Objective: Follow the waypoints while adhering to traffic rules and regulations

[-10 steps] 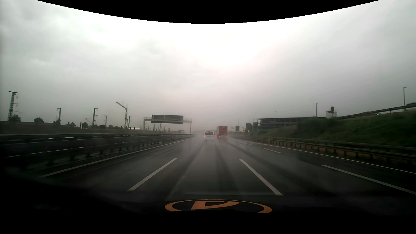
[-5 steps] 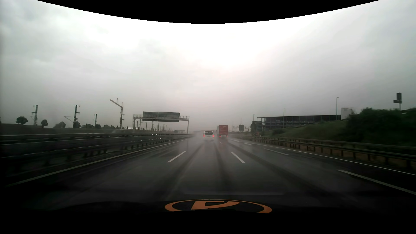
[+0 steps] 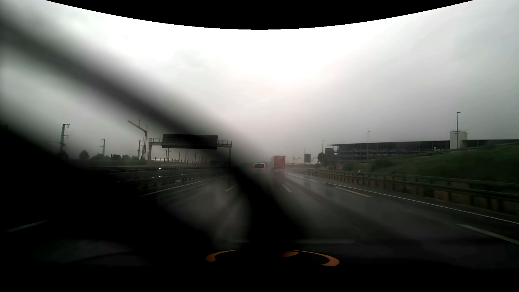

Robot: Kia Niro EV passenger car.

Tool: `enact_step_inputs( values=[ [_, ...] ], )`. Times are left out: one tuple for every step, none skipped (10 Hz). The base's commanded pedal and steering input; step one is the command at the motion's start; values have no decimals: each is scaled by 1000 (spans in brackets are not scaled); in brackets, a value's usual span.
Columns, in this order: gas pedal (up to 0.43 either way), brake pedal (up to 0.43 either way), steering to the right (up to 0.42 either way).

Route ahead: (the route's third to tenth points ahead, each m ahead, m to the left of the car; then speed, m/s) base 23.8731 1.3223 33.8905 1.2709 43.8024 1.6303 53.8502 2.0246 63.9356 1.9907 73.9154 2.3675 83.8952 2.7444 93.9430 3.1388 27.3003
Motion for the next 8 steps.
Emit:
enact_step_inputs(
  values=[
    [197,0,-3],
    [197,0,-3],
    [197,0,-3],
    [197,0,-3],
    [197,0,-5],
    [197,0,-7],
    [197,0,-7],
    [197,0,-7]
  ],
)
